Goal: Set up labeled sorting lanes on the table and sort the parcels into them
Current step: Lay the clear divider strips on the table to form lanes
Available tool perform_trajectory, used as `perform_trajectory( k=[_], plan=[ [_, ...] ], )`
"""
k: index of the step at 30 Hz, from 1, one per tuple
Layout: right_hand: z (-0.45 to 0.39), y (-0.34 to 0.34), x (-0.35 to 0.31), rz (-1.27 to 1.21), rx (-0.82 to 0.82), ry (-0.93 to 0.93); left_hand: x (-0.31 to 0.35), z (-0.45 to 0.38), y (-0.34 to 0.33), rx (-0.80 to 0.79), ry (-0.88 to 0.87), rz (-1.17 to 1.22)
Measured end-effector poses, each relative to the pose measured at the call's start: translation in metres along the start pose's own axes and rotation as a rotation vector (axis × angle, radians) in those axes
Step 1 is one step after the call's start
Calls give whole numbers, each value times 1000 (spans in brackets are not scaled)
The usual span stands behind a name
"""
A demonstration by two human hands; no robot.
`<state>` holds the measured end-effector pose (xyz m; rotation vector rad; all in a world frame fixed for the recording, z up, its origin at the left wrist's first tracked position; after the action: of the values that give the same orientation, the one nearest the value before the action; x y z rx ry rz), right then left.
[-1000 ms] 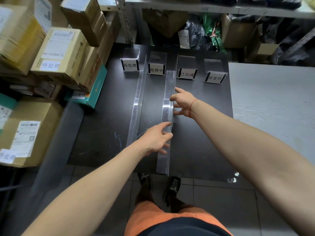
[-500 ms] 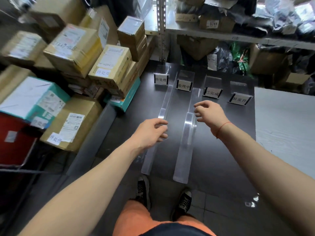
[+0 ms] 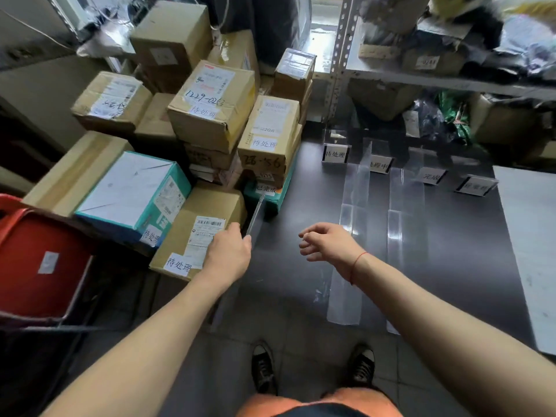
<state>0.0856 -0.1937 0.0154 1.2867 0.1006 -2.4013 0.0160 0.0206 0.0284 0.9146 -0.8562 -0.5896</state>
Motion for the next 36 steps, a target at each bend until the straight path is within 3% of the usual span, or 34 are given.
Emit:
perform_trajectory(
  k=[3,8,14,21,24,28,36],
  plan=[
    [-8,-54,6,-67,-46,-56,-30,-16,-8,-133,15,17],
    [-30,-108,31,-92,-99,-171,-42,-20,-21,-141,-67,94],
    [-44,-119,33,-237,-74,-198,-44,-21,-30,-168,-109,112],
    [-41,-122,38,-257,-99,-214,-43,-16,-32,-94,-113,9],
    [-39,-122,34,-95,-77,-172,-37,-11,-31,-73,-138,-80],
    [-35,-121,17,508,71,-55,-23,-10,-27,-58,-126,-117],
    [-13,-69,13,870,179,-91,-11,-7,-21,20,-115,-242]
  ],
)
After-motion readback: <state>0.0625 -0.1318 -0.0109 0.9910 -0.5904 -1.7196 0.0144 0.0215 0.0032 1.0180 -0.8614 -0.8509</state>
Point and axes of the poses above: each hand's wrist, its own z-axis away from the middle knuckle, its own y-axis out of the back of the hand, x = y × z, the point moved 1 cm from there along -z, towards the middle knuckle, and after that the axes turned 2 degrees about x, right-handed, at the moved point
